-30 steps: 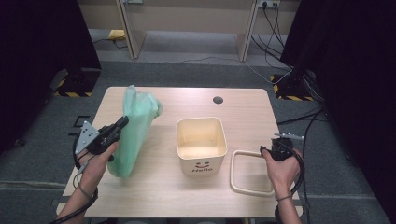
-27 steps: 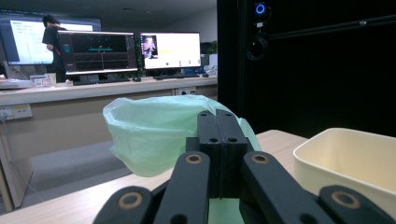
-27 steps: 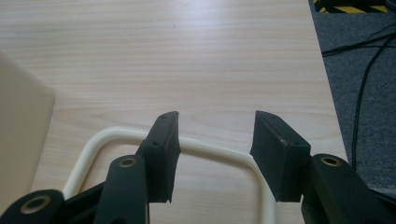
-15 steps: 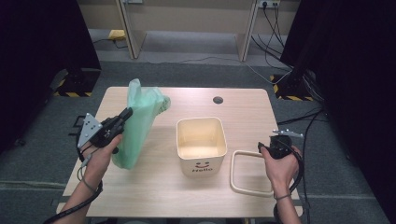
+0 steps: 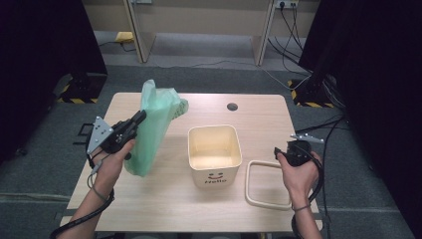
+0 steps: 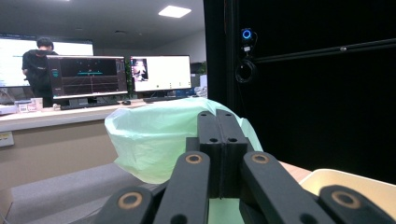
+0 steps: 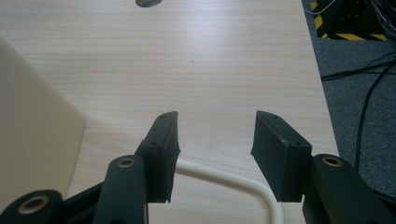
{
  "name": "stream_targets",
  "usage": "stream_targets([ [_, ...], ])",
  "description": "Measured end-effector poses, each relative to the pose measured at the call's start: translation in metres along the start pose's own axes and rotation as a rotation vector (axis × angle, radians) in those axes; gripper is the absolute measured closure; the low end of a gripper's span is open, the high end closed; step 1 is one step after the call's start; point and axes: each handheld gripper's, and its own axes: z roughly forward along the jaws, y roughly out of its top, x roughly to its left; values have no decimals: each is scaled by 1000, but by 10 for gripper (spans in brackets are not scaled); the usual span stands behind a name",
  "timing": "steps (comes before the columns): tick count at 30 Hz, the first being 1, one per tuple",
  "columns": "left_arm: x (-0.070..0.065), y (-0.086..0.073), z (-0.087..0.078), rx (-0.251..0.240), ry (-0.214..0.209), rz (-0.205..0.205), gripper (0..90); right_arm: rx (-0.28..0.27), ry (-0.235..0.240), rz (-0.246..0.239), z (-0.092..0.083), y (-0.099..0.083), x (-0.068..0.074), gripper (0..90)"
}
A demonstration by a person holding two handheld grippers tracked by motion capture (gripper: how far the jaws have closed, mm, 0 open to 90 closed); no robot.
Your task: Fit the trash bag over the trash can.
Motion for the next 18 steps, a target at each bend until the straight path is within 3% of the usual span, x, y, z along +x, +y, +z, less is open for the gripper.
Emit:
stream_targets([
  [18,-11,13,14,-43,-22,-5,900,-24,12,-14,-6,7,7,504],
])
